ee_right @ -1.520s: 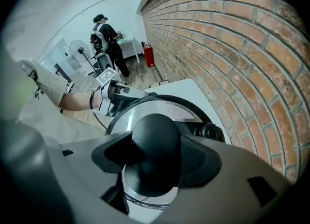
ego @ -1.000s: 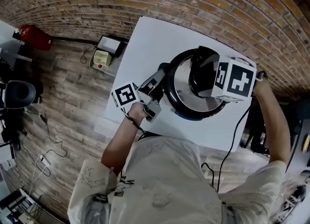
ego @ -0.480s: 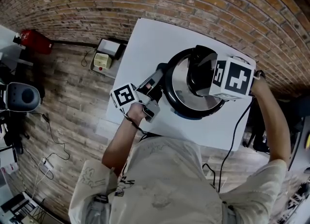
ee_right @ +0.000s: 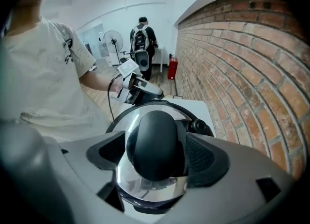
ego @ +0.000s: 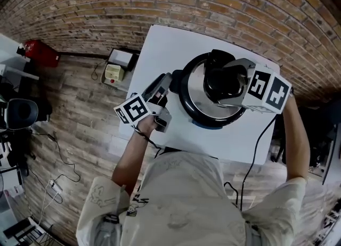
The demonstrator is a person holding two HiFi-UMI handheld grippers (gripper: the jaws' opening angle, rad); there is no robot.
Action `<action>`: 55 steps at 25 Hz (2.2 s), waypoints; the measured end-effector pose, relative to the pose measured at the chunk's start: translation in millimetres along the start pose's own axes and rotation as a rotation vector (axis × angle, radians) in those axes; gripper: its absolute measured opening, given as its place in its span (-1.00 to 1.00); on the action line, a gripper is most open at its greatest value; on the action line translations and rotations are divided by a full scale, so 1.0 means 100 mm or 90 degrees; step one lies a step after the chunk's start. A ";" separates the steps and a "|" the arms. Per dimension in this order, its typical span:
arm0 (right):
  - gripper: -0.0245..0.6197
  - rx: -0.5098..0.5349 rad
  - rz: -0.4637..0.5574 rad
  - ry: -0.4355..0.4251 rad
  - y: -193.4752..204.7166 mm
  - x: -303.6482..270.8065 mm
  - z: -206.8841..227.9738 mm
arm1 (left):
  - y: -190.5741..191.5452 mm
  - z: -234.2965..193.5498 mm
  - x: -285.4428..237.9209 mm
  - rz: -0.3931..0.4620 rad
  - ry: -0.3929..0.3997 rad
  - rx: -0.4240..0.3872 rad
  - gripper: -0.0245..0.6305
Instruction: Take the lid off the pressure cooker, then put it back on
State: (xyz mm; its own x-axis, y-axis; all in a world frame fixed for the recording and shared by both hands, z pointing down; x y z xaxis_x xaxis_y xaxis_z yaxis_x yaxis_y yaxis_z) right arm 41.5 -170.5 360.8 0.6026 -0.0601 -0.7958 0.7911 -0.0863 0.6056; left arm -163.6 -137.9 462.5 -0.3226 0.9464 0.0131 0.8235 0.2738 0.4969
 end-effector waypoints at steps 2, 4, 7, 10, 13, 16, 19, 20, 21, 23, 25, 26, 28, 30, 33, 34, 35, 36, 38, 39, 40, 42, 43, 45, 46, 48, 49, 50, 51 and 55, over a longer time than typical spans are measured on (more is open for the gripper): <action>0.30 -0.030 0.069 0.040 0.03 0.10 -0.01 | -0.06 0.04 0.03 0.006 -0.008 -0.057 -0.43; 0.30 -0.064 0.139 0.083 0.08 0.21 -0.04 | -0.10 0.11 0.06 0.009 -0.012 -0.115 -0.43; 0.30 -0.112 0.227 0.153 0.21 0.38 -0.12 | -0.16 0.24 0.12 0.024 -0.021 -0.210 -0.43; 0.30 -0.147 0.308 0.229 0.34 0.54 -0.23 | -0.20 0.36 0.17 0.039 -0.026 -0.308 -0.43; 0.30 -0.202 0.394 0.318 0.47 0.69 -0.36 | -0.21 0.47 0.21 0.042 -0.021 -0.388 -0.43; 0.30 -0.242 0.446 0.430 0.63 0.78 -0.50 | -0.18 0.59 0.27 0.051 -0.022 -0.479 -0.43; 0.30 -0.263 0.468 0.544 0.76 0.84 -0.63 | -0.15 0.70 0.33 0.069 -0.023 -0.559 -0.43; 0.30 -0.269 0.473 0.585 0.80 0.85 -0.67 | -0.14 0.73 0.35 0.075 -0.023 -0.582 -0.43; 0.30 -0.275 0.479 0.627 0.84 0.86 -0.71 | -0.12 0.75 0.37 0.081 -0.023 -0.603 -0.43; 0.30 -0.295 0.486 0.715 0.95 0.85 -0.79 | -0.10 0.78 0.41 0.088 -0.021 -0.633 -0.43; 0.30 -0.325 0.485 0.787 1.06 0.78 -0.89 | -0.06 0.78 0.46 0.093 -0.023 -0.649 -0.43; 0.30 -0.340 0.483 0.811 1.12 0.74 -0.93 | -0.04 0.77 0.49 0.097 -0.025 -0.658 -0.43; 0.30 -0.368 0.479 0.836 1.22 0.65 -0.99 | -0.01 0.77 0.54 0.104 -0.032 -0.681 -0.43; 0.30 -0.399 0.483 0.836 1.30 0.59 -1.01 | 0.01 0.77 0.57 0.108 -0.038 -0.690 -0.43; 0.30 -0.426 0.488 0.826 1.34 0.52 -1.05 | 0.01 0.76 0.60 0.111 -0.041 -0.686 -0.43; 0.30 -0.428 0.486 0.825 1.35 0.50 -1.05 | 0.01 0.76 0.60 0.111 -0.041 -0.687 -0.43; 0.30 -0.428 0.484 0.825 1.35 0.49 -1.06 | 0.01 0.76 0.60 0.111 -0.040 -0.688 -0.43; 0.30 -0.429 0.482 0.824 1.35 0.49 -1.06 | 0.01 0.75 0.60 0.110 -0.040 -0.688 -0.43; 0.30 -0.432 0.482 0.824 1.35 0.48 -1.06 | 0.01 0.75 0.59 0.110 -0.039 -0.689 -0.43; 0.30 -0.434 0.481 0.824 1.35 0.48 -1.06 | 0.02 0.74 0.59 0.110 -0.039 -0.689 -0.43; 0.30 -0.436 0.479 0.824 1.36 0.48 -1.06 | 0.02 0.74 0.59 0.110 -0.039 -0.689 -0.43; 0.28 -0.434 0.472 0.826 1.35 0.47 -1.05 | 0.02 0.74 0.59 0.109 -0.037 -0.692 -0.43; 0.25 -0.432 0.467 0.828 1.34 0.47 -1.05 | 0.02 0.74 0.59 0.108 -0.036 -0.697 -0.43; 0.07 -0.431 0.462 0.839 1.34 0.47 -1.05 | 0.02 0.75 0.58 0.103 -0.030 -0.709 -0.46; -0.04 -0.432 0.460 0.851 1.34 0.48 -1.05 | 0.02 0.75 0.58 0.099 -0.026 -0.711 -0.49; -0.39 -0.436 0.459 0.877 1.35 0.51 -1.06 | 0.02 0.75 0.58 0.095 -0.022 -0.710 -0.68; -0.55 -0.437 0.460 0.887 1.36 0.52 -1.06 | 0.02 0.75 0.58 0.096 -0.023 -0.709 -0.75; -0.70 -0.437 0.461 0.893 1.36 0.53 -1.07 | 0.01 0.75 0.58 0.097 -0.023 -0.707 -0.82; -0.81 -0.437 0.461 0.896 1.35 0.53 -1.07 | 0.01 0.75 0.58 0.097 -0.024 -0.706 -0.85; -0.87 -0.431 0.458 0.887 1.31 0.50 -1.07 | 0.00 0.73 0.59 0.093 -0.032 -0.707 -0.88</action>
State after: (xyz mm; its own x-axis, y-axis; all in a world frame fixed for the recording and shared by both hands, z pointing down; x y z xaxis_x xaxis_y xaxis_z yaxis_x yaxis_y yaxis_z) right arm 186.6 -78.7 400.7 0.1689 0.9856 0.0014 0.0167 -0.0043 0.9999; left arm -148.6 -69.3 400.0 -0.2174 0.9697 0.1117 -0.0298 -0.1210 0.9922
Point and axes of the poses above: the fingertips, and each gripper's own axes: x backward along the fingers, z to its right, y out of its underside, the point moved 5 cm from there along x, backward along the fingers, and after that the axes turned 8 degrees about z, right-handed, at the moved point
